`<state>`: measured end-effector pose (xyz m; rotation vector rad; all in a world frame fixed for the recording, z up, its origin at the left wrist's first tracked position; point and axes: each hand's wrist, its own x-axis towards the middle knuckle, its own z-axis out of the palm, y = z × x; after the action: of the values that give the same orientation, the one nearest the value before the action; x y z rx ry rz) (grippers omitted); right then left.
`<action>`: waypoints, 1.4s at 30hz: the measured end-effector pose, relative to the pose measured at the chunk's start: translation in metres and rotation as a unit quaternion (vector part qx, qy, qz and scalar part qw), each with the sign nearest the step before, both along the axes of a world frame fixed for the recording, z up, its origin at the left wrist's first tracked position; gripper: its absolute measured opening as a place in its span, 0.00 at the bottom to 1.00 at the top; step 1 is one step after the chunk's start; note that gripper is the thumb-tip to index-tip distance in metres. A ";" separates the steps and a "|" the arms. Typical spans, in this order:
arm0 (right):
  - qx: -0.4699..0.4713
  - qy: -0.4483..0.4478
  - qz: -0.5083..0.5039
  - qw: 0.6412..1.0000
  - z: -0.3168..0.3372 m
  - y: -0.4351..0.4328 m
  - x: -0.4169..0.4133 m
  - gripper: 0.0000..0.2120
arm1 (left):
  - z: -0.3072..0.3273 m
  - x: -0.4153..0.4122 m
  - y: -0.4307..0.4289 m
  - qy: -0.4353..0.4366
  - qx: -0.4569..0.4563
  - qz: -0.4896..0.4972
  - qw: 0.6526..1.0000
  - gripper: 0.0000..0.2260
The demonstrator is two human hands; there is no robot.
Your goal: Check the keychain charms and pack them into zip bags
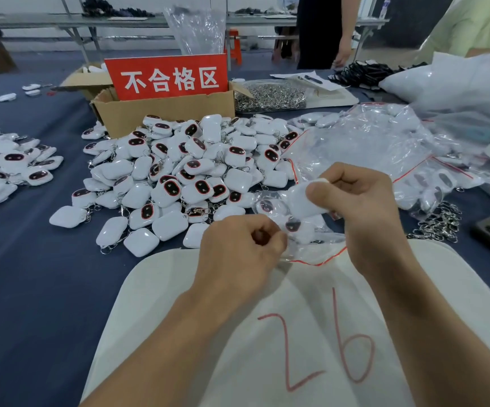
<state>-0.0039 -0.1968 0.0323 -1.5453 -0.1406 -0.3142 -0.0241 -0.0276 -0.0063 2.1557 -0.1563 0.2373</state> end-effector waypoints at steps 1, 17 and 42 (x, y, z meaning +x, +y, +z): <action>-0.038 -0.025 0.027 0.999 0.001 0.001 -0.002 0.07 | -0.001 0.001 -0.002 -0.001 -0.026 0.012 1.000 0.03; -0.554 0.022 -0.148 0.819 -0.022 0.027 -0.005 0.14 | 0.000 -0.003 -0.008 -0.113 -0.166 -0.073 0.977 0.04; -0.484 0.115 -0.039 0.866 -0.019 0.010 0.002 0.21 | -0.013 0.030 0.034 -0.002 0.102 0.170 0.980 0.15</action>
<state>-0.0015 -0.1864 0.0132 -2.5832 -0.0407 -0.1062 0.0062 0.0060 -0.0190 2.3788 0.1961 0.4384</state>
